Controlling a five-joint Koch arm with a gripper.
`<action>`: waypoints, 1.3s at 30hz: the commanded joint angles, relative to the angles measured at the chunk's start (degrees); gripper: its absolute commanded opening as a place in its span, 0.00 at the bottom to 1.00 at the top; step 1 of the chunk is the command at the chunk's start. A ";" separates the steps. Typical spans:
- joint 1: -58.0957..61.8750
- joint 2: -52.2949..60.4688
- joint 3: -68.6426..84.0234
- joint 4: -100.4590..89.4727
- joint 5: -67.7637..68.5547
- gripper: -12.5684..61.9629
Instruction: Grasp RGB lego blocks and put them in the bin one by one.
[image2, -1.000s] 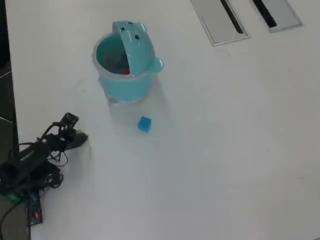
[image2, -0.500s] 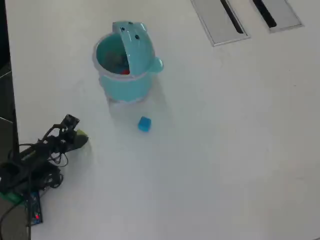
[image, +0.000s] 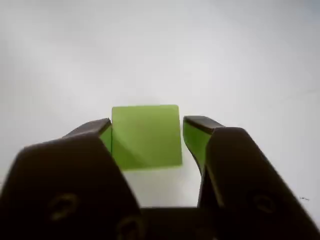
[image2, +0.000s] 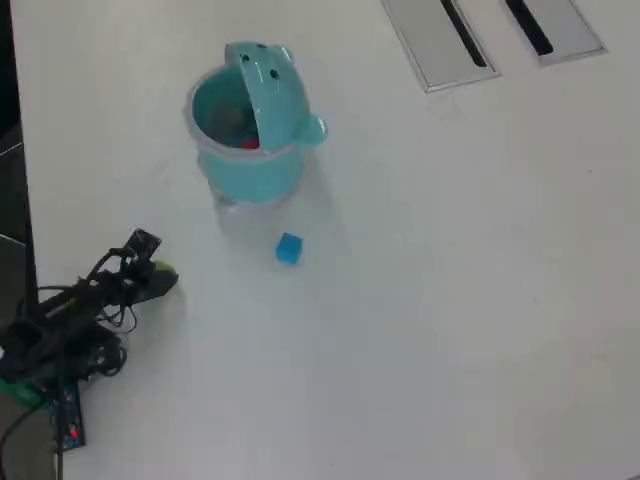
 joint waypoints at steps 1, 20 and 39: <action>0.53 0.18 -1.41 -2.55 -0.79 0.42; -8.17 0.97 -16.17 -6.59 11.07 0.20; -10.63 -13.54 -55.55 -8.88 23.55 0.12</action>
